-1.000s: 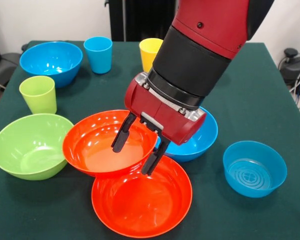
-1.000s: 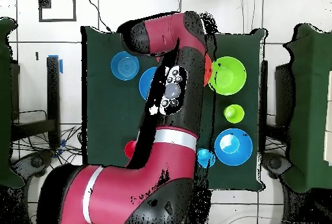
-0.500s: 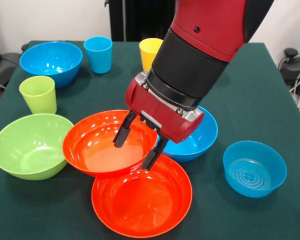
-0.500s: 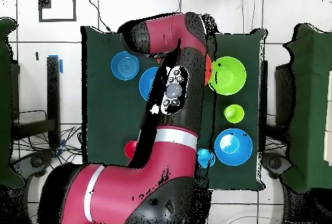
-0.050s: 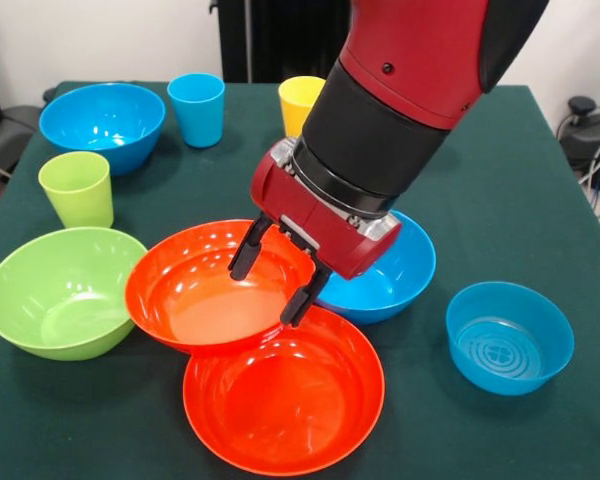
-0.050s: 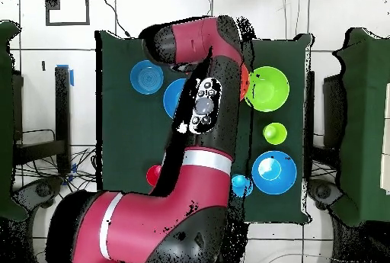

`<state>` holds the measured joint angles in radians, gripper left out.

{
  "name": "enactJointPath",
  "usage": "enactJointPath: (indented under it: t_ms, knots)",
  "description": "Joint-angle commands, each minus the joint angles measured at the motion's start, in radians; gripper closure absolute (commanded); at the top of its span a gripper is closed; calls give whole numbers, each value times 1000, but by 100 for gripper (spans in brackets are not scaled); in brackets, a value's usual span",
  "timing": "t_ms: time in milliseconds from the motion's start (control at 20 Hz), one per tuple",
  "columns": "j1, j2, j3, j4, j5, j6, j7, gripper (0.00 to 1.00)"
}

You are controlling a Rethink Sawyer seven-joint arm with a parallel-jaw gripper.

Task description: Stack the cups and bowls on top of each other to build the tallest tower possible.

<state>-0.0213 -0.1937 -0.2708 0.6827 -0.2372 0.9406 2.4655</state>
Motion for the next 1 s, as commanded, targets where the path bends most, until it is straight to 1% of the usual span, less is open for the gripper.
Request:
enactJointPath:
  t_ms: [50,150,200,350,450,550,700,950,1000]
  knots:
    - [-12,51,108,49,11,66,-117,0]
    - [-12,44,119,61,13,11,-110,0]
    - [-10,38,122,65,8,-32,-107,0]
    - [-1,35,128,45,-1,-77,-114,0]
    - [-2,38,136,25,7,-61,-119,0]
    - [5,43,129,3,7,-19,-121,0]
    - [28,63,99,-51,1,89,-111,0]
    - [49,97,59,-118,-1,191,-62,0]
    - [50,116,48,-147,5,251,-46,0]
